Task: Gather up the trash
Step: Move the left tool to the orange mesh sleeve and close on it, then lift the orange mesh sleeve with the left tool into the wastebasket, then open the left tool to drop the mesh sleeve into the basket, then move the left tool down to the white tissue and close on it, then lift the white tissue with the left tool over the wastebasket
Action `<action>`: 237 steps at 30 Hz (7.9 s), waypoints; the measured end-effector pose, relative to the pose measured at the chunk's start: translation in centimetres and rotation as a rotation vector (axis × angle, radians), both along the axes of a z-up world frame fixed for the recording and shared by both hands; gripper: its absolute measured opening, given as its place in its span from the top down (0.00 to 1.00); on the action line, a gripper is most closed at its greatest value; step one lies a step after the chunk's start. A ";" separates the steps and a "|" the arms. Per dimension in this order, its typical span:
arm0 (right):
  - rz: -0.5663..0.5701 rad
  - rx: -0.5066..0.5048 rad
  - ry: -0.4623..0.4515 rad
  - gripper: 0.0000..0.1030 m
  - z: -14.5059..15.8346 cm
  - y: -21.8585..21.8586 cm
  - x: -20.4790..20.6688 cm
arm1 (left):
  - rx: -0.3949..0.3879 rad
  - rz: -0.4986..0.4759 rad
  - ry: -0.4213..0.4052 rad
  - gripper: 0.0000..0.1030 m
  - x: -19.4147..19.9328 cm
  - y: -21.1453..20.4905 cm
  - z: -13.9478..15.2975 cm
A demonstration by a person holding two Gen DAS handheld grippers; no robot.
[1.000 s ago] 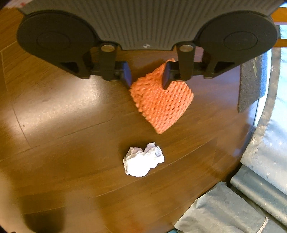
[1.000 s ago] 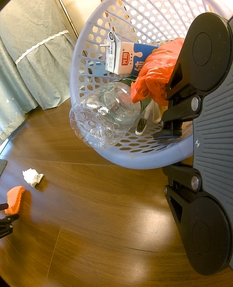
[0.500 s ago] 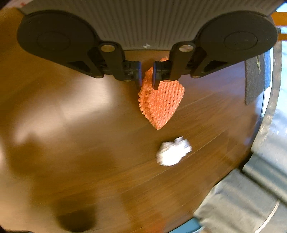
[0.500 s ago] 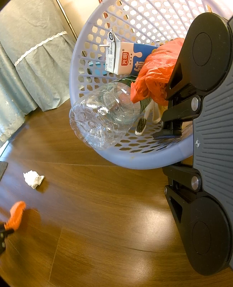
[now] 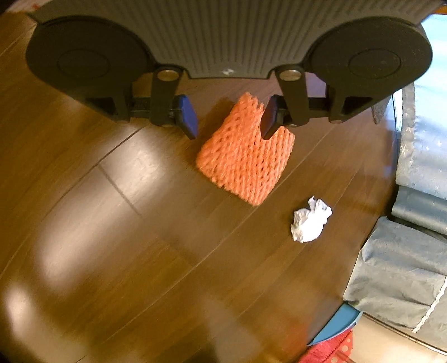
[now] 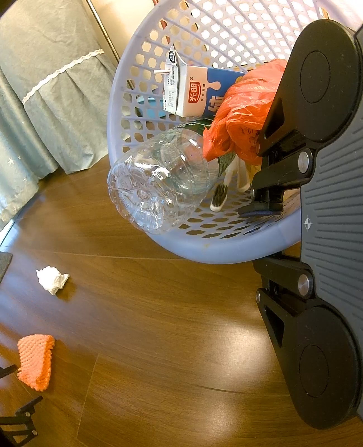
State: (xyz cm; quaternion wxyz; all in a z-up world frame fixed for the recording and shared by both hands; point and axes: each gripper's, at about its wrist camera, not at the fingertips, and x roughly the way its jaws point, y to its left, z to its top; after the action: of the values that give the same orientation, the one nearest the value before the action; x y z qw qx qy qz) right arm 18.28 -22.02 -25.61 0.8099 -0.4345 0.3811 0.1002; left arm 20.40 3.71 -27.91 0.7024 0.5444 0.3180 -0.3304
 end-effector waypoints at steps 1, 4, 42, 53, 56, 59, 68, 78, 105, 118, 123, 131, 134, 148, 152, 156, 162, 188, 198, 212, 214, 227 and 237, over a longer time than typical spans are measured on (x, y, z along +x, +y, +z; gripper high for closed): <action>0.001 -0.001 0.000 0.94 0.0 0.0 0.0 | 0.003 0.006 -0.002 0.57 0.3 0.0 -0.1; 0.001 -0.001 0.000 0.94 0.0 -0.1 -0.1 | 0.012 0.010 0.000 0.61 1.0 -0.2 -0.4; -0.001 0.000 0.000 0.94 -0.1 0.0 -0.2 | -0.069 0.070 0.057 0.96 -0.2 -3.0 3.5; 0.000 0.001 0.000 0.94 -0.1 0.0 -0.2 | -0.121 0.055 0.035 0.96 -0.1 -4.3 5.3; 0.001 0.000 0.000 0.94 -0.2 0.0 -0.2 | -0.153 0.047 0.025 0.96 0.0 -5.0 6.4; 0.002 -0.002 0.002 0.94 -0.2 0.0 -0.3 | -0.205 0.032 0.011 0.96 0.1 -6.4 8.3; -0.001 0.005 0.001 0.94 -0.1 0.0 -0.2 | -0.399 -0.101 -0.007 0.96 0.6 -13.3 15.5; -0.008 0.025 -0.004 0.94 0.3 -0.4 -0.3 | -0.452 -0.217 0.076 0.96 3.9 -20.9 17.7; -0.016 0.048 -0.011 0.94 0.9 -0.9 -0.3 | -0.550 -0.257 0.222 0.74 6.2 -27.7 15.4; -0.014 0.047 -0.009 0.93 0.8 -0.9 -0.3 | -0.589 -0.097 0.205 0.69 7.3 -19.4 17.0; -0.013 0.048 -0.009 0.94 0.9 -1.0 -0.3 | -0.542 0.012 0.155 0.68 7.7 -15.8 15.7; -0.014 0.048 -0.009 0.94 0.6 -1.0 -0.3 | -0.418 0.262 0.134 0.61 9.1 -7.5 10.9; -0.015 0.045 -0.009 0.94 0.6 -1.1 -0.4 | -0.385 0.350 0.133 0.59 9.7 -5.1 9.4; -0.013 0.031 -0.005 0.94 0.4 -0.8 -0.1 | -0.351 0.539 0.184 0.48 10.9 -1.4 7.4; -0.013 0.030 -0.005 0.94 0.4 -0.8 0.0 | -0.351 0.541 0.190 0.44 11.0 -1.6 7.3; -0.014 0.030 -0.006 0.94 0.4 -0.8 0.0 | -0.354 0.550 0.194 0.39 11.3 -1.6 7.0; -0.016 0.032 -0.009 0.94 0.3 -0.9 0.1 | -0.360 0.562 0.192 0.36 11.7 -1.7 6.8; -0.015 0.024 -0.049 0.94 -0.3 -0.6 2.2 | -0.600 0.772 0.174 0.35 19.0 -5.0 2.7; -0.022 0.041 -0.054 0.94 -0.2 -0.7 2.1 | -0.583 0.810 0.180 0.61 19.9 -5.0 2.3; -0.025 0.038 -0.039 0.94 0.4 -0.7 1.9 | -0.479 0.661 0.232 0.70 13.8 -2.4 4.4; -0.023 0.037 -0.034 0.94 0.5 -0.6 1.9 | -0.462 0.637 0.244 0.70 12.5 -2.1 5.0; -0.010 0.027 0.005 0.94 0.9 0.0 1.4 | -0.468 0.602 0.295 0.70 7.4 -0.8 8.2; -0.006 0.018 0.015 0.94 0.8 0.3 1.7 | -0.480 0.566 0.300 0.70 6.7 -1.2 8.6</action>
State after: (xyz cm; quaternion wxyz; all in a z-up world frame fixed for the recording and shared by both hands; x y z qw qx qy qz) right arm 19.94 -21.69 -24.78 0.8112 -0.4251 0.3876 0.1046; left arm 27.12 2.51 -19.28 0.8187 0.2016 0.4681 -0.2644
